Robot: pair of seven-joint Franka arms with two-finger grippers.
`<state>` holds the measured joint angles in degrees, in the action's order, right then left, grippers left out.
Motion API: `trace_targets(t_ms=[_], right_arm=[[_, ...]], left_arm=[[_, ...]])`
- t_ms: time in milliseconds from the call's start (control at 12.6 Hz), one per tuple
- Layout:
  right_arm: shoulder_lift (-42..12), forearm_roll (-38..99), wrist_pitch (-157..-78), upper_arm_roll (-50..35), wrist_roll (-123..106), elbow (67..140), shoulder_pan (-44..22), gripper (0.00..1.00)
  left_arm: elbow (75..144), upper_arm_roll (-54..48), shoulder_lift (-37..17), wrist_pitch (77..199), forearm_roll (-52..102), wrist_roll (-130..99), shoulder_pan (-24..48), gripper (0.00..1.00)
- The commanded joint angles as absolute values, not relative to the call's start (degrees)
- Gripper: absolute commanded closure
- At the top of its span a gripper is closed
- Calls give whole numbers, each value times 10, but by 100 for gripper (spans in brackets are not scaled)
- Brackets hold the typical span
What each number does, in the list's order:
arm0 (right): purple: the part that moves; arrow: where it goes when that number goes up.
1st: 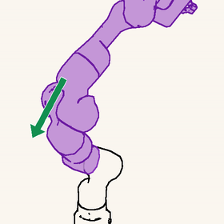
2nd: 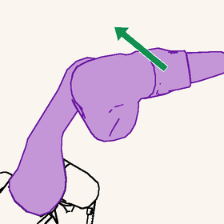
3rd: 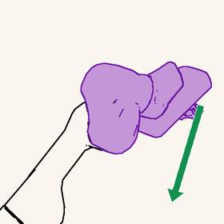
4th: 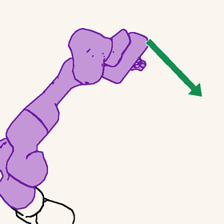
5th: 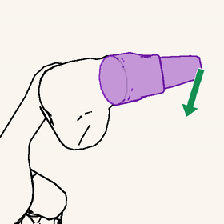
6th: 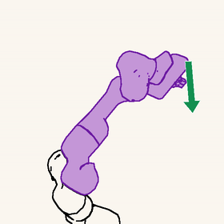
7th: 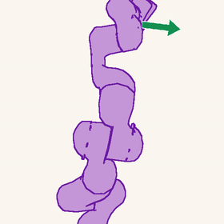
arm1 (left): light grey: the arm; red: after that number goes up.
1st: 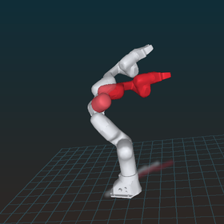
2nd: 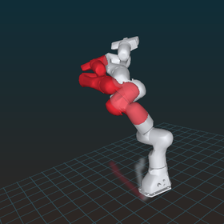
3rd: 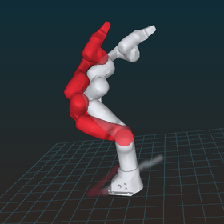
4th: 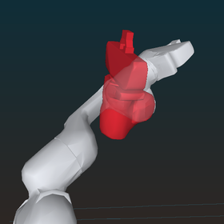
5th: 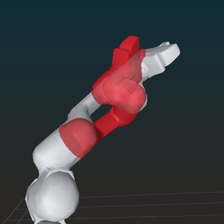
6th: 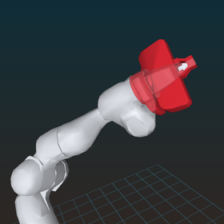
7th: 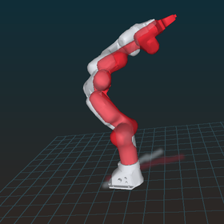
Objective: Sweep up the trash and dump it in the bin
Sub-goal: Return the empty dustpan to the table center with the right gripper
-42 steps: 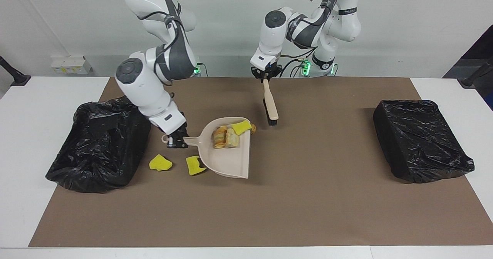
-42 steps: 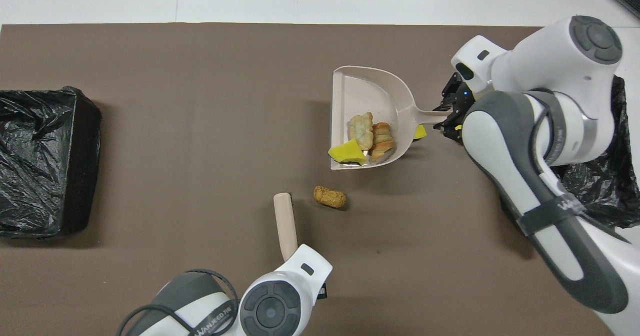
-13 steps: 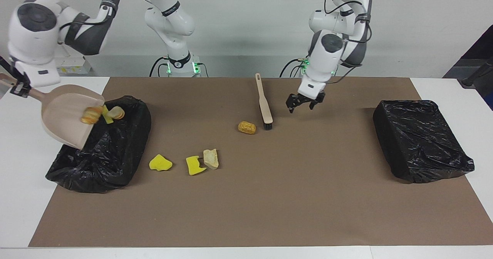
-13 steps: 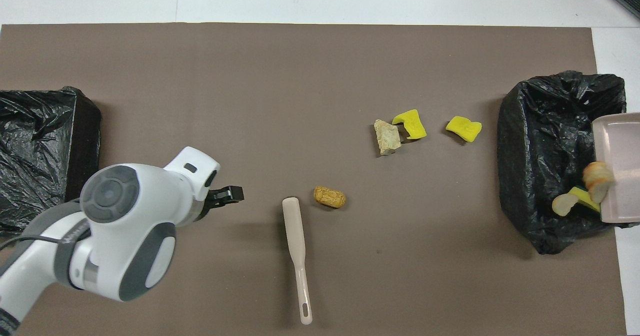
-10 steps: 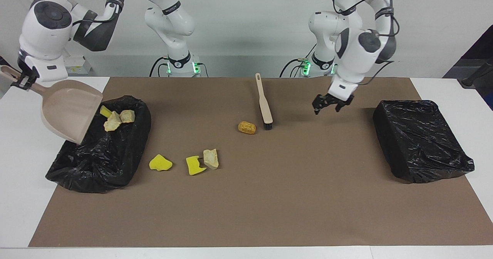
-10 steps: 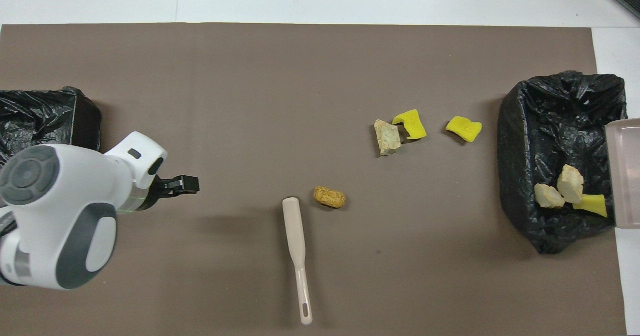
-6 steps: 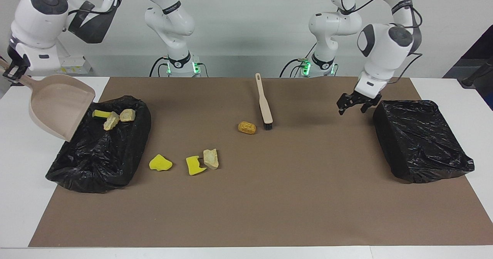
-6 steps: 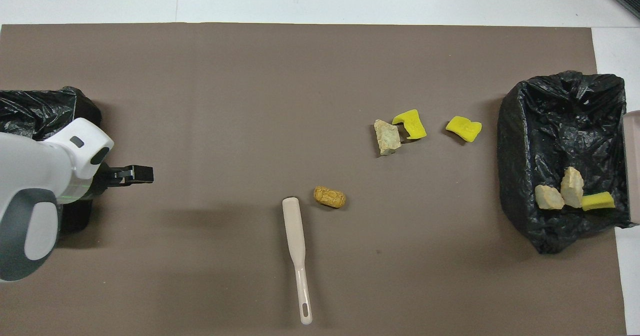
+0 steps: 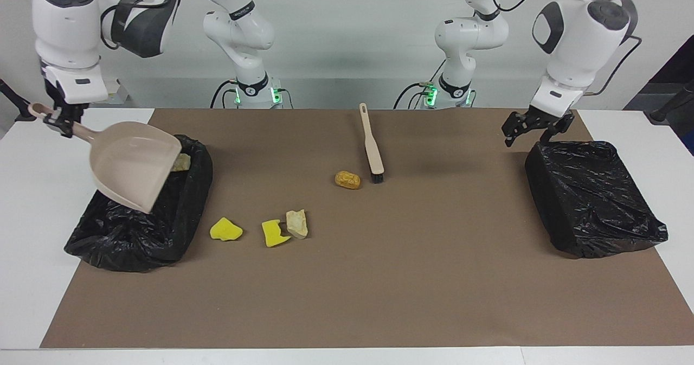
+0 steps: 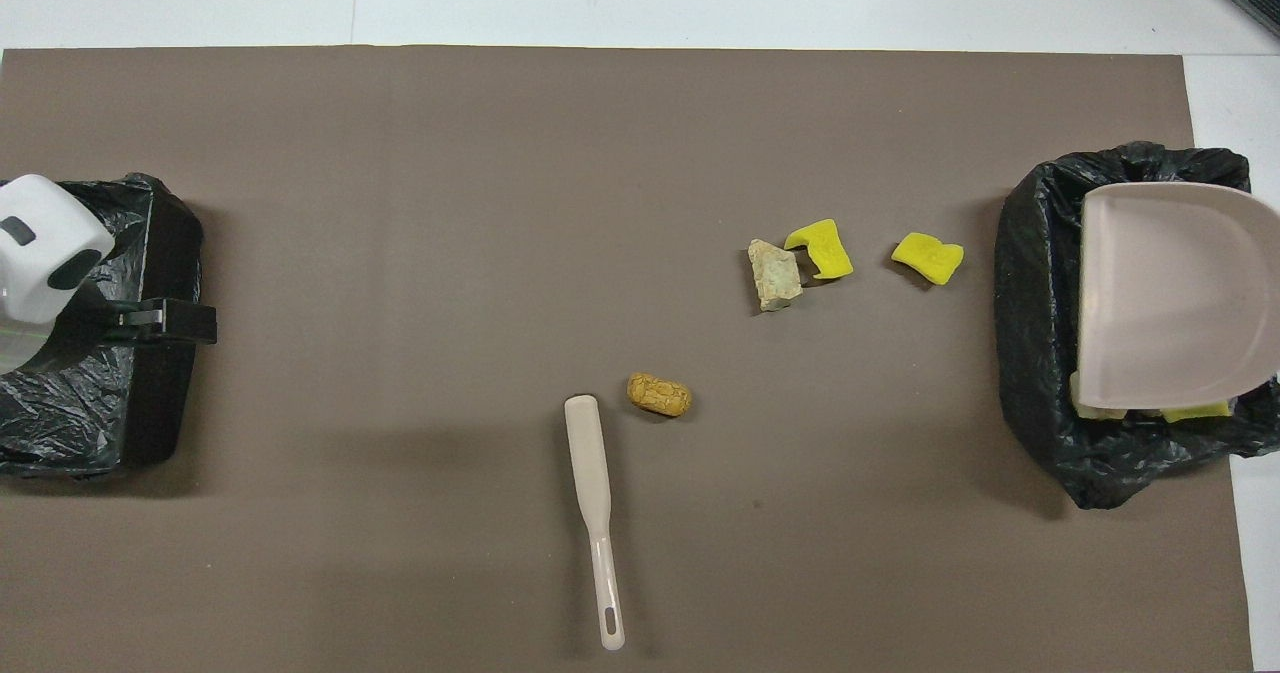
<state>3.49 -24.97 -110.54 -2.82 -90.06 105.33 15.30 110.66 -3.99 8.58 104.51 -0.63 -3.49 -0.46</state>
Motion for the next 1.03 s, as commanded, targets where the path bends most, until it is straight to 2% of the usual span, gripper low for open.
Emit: trace_targets(t_ms=[0, 317, 952], right_arm=[[23, -198, -1108, -30, -790, 1070, 106, 100], [-33, -131, -1108, -30, -562, 1073, 28, 100], [-84, -33, -1121, -30, -58, 1028, -118, 100]], left_arm=[[1026, -44, 62, 992, -20, -22, -10, 0], [936, -44, 55, 931, -22, -12, -8, 0], [951, -44, 69, 901, -7, -1, -6, 0]])
